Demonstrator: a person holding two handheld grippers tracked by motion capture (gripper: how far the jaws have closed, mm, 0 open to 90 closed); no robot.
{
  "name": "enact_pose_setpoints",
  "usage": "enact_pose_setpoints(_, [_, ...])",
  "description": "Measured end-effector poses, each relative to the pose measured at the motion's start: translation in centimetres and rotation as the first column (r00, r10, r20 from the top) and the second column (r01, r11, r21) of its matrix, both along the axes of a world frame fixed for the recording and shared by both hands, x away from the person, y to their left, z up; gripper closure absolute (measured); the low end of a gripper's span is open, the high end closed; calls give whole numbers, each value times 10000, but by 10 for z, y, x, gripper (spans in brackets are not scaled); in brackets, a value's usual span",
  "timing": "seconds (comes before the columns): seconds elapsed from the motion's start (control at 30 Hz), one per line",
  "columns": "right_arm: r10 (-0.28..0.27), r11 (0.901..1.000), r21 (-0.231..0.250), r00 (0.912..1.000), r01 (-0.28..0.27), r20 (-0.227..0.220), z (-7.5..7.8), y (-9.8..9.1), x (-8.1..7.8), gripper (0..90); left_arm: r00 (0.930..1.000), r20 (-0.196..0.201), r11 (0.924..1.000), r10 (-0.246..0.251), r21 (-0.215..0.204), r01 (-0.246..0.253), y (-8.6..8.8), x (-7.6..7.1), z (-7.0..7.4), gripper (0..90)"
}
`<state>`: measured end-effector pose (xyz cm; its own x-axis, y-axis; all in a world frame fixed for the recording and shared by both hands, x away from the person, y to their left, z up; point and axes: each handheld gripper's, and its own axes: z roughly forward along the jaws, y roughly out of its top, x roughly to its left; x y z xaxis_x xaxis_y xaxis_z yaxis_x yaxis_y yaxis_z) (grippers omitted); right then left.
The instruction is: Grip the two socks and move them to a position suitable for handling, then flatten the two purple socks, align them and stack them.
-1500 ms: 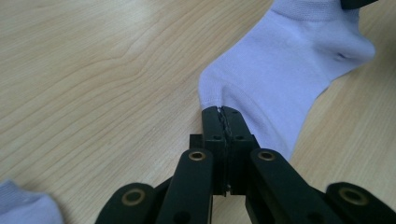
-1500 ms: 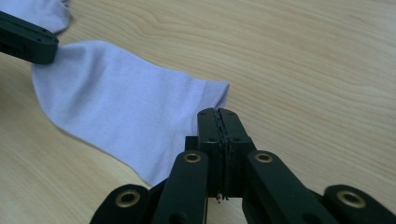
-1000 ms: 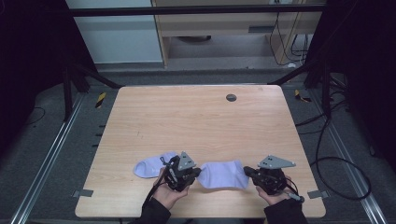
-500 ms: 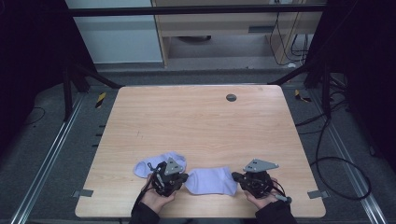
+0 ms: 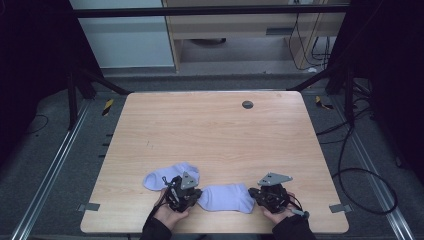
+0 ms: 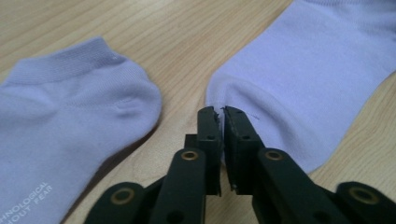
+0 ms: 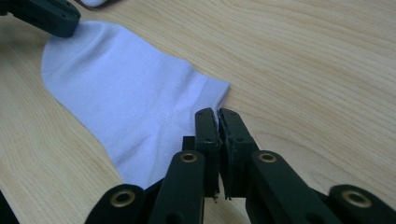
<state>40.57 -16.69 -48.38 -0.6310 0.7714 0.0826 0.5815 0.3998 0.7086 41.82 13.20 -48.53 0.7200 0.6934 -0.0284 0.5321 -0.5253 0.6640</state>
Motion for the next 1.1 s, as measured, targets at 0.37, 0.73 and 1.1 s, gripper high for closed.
enact_pose_setpoints(0.37, [-672, 9940, 918, 9938, 590, 888, 12, -4, 5, 693, 9941, 779, 9945, 761, -774, -701, 25, 3, 19, 629])
enact_pose_setpoints(0.73, [-752, 9881, 1443, 9861, 537, 1480, 26, 12, 16, 505, 9768, 1092, 9771, 1845, -1274, -1703, 67, 12, 31, 548])
enact_pose_setpoints(1.1, [-762, 9850, 1662, 9822, 474, 1714, 33, 34, 29, 490, 9477, 1121, 9494, 2988, -1352, -2834, 115, 19, 31, 535])
